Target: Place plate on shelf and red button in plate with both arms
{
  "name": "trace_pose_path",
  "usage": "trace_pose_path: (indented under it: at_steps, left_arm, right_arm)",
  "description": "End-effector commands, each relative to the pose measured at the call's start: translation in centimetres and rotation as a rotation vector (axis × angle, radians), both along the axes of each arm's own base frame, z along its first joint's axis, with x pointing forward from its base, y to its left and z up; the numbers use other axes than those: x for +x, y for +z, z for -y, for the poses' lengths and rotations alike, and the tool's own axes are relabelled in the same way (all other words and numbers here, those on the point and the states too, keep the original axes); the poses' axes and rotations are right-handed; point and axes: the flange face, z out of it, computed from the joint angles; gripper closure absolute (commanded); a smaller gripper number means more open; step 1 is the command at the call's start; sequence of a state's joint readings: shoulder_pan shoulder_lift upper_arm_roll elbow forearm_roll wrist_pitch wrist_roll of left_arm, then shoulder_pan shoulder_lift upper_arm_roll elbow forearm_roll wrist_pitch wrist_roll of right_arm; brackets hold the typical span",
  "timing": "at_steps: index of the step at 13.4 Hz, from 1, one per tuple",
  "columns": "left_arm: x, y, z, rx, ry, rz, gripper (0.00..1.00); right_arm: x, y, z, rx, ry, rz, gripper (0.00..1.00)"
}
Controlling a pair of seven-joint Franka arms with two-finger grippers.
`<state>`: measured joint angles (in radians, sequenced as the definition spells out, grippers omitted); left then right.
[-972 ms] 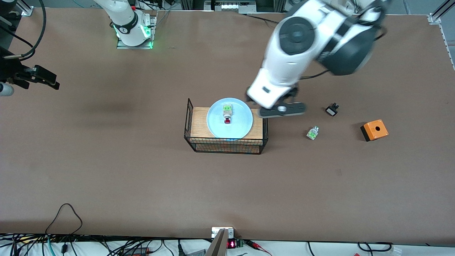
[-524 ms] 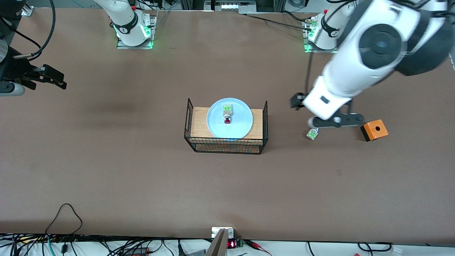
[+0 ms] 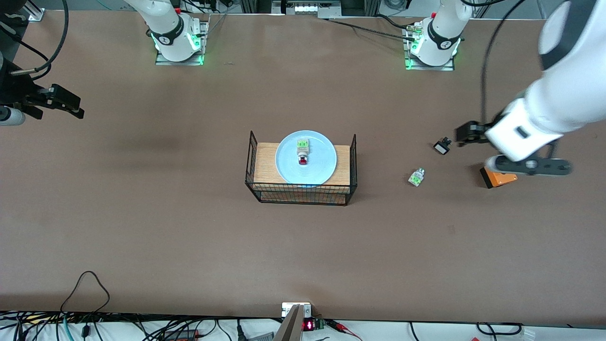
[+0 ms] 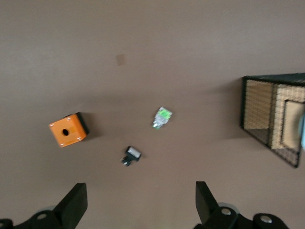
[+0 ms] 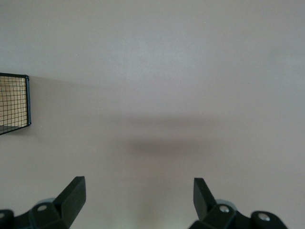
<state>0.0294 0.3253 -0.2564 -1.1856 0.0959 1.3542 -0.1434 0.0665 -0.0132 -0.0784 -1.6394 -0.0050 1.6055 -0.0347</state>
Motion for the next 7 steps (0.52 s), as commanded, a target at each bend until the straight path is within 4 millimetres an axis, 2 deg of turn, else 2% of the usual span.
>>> trace_pose_path:
  at_steps: [1,4,7]
  left_arm:
    - [-4.8,0.8,-3.0,0.012,-0.004,0.059,0.00]
    - [-6.3,-0.2,-6.9,0.018,-0.024,0.089,0.00]
    - [-6.9,-1.4,-6.8,0.032,-0.031,0.074,0.00]
  right_arm:
    - [-0.2,0.6,0.1,0.004,-0.009,-0.001,0.00]
    - [-0.2,0.5,0.1,0.004,-0.009,-0.002,0.00]
    - [-0.2,0.5,0.1,-0.001,-0.007,-0.002,0.00]
